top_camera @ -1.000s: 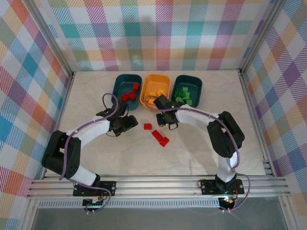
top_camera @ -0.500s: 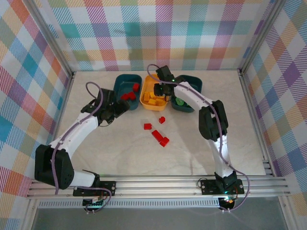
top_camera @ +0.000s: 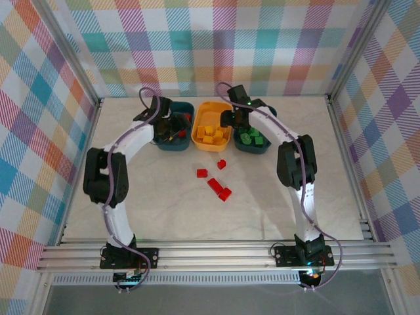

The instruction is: Sort the legos into containers by color

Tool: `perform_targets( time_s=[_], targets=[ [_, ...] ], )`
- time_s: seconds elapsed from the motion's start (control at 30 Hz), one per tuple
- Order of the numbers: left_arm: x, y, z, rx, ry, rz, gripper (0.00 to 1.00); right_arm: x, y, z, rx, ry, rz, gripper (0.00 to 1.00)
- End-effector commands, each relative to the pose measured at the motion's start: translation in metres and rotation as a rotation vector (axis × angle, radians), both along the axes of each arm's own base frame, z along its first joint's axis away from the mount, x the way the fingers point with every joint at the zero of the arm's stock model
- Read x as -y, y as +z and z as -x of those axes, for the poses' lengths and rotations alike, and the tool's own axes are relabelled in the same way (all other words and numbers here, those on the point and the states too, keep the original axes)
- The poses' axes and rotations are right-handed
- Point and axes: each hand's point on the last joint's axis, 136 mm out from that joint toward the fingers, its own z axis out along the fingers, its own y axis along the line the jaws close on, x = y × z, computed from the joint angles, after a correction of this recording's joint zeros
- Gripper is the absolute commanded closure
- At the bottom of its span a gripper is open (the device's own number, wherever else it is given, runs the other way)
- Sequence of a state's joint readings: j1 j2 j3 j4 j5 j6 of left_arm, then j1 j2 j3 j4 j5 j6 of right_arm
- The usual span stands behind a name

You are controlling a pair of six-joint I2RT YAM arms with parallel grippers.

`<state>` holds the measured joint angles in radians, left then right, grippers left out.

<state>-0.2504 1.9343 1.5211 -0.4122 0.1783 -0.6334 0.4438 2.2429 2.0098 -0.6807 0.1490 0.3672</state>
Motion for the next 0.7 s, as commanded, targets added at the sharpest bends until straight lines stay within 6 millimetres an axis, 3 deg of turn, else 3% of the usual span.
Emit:
perform_targets(
  time_s=[0.0,0.13,0.37,0.67],
  targets=[
    [0.016,-0.003,-0.012,-0.004,-0.086,0.052,0.24,0.003,-0.002,0.005,-0.049,-0.005,-0.045,0.28],
    [0.019,-0.012,-0.018,-0.02,-0.093,0.055,0.23,0.004,-0.009,0.005,-0.081,-0.008,-0.072,0.26],
    [0.034,-0.033,-0.014,-0.058,-0.108,0.132,0.23,-0.021,-0.021,0.013,-0.116,0.059,-0.207,0.22],
    [0.053,-0.031,0.004,-0.049,-0.165,0.169,0.23,-0.048,-0.02,0.028,-0.142,0.135,-0.352,0.25]
  ],
)
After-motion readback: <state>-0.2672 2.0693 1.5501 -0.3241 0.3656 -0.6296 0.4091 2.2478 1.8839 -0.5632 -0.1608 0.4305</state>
